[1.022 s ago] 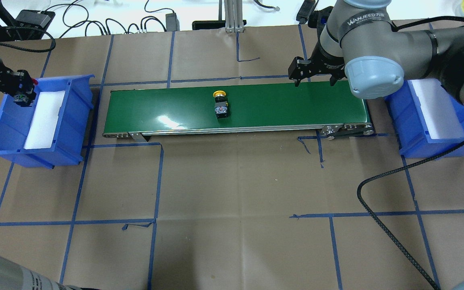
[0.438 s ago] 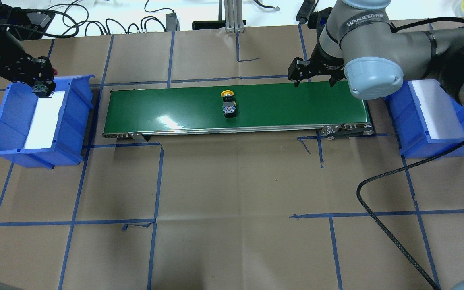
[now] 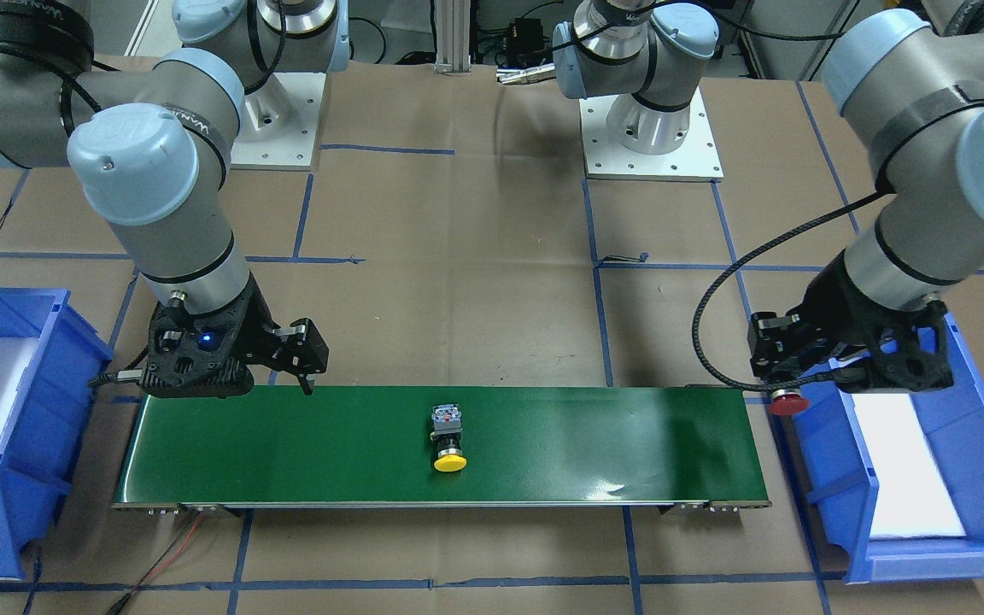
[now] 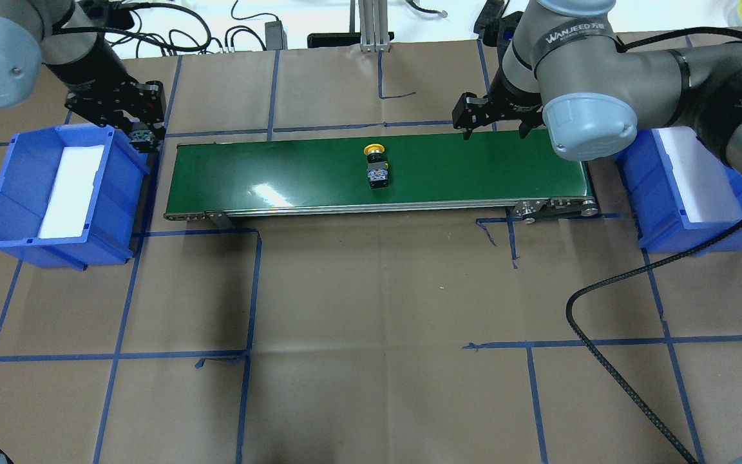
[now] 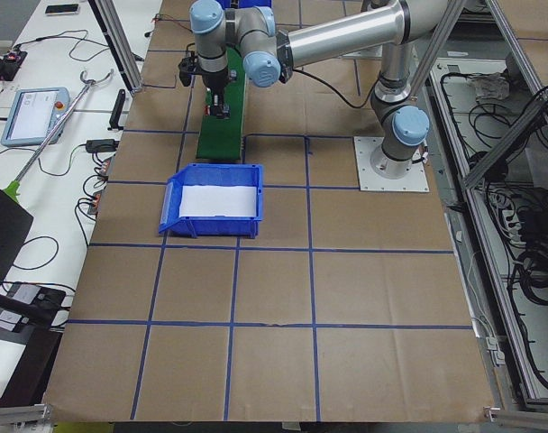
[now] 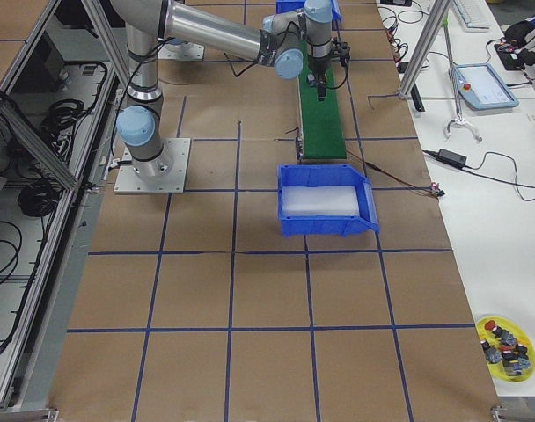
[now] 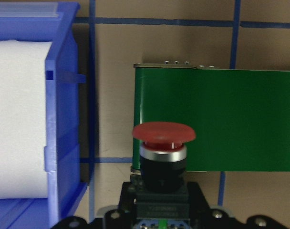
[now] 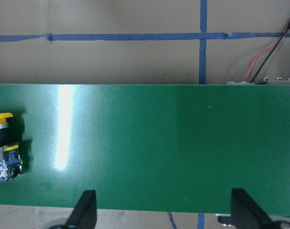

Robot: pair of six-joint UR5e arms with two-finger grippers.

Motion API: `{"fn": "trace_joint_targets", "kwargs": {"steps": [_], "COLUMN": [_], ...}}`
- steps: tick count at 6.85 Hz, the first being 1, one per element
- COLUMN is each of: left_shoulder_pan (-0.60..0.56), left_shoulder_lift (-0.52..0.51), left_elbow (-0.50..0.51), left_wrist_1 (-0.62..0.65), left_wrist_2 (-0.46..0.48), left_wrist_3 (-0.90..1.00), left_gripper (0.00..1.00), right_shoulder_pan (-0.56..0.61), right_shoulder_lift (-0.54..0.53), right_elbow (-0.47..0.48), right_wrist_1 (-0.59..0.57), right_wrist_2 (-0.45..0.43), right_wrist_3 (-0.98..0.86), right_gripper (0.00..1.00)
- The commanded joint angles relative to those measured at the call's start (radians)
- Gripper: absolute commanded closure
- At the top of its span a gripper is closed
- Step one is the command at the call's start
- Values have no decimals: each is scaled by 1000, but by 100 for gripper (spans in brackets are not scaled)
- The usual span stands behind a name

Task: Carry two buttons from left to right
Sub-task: 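Carry the red button onto the conveyor while the right gripper descends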

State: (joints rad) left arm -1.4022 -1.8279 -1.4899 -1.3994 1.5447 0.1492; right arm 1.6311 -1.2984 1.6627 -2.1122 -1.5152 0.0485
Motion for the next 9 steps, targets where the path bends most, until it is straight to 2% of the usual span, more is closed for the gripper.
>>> {"fn": "trace_joint_targets", "kwargs": {"steps": [1,4,5,7,9], "left_shoulder_pan": [-54,-52,-49,-43,-41], "left_shoulder_lift": [-19,-89,-103,-152,-165], "left_elbow": [-25,-39,-70,-156,-176], "left_wrist_1": [17,80,141,355,390], "left_wrist_2": [-1,-3,-3,0,61], "left_wrist_3": [-45,-43,-42,-45,-54], "left_gripper": [100,100,100,100,99], "right_shoulder_pan": [1,1,3,1,1], "right_shoulder_lift": [4,16,37,65,97], "right_elbow": [0,11,9,8,-7], "right_wrist_1": [0,-9,-12,-29,-41], "right_wrist_2": [-6,4,4,36,47], "right_wrist_3": [-1,-1,1,11,13], "right_gripper": [0,0,0,0,0]}}
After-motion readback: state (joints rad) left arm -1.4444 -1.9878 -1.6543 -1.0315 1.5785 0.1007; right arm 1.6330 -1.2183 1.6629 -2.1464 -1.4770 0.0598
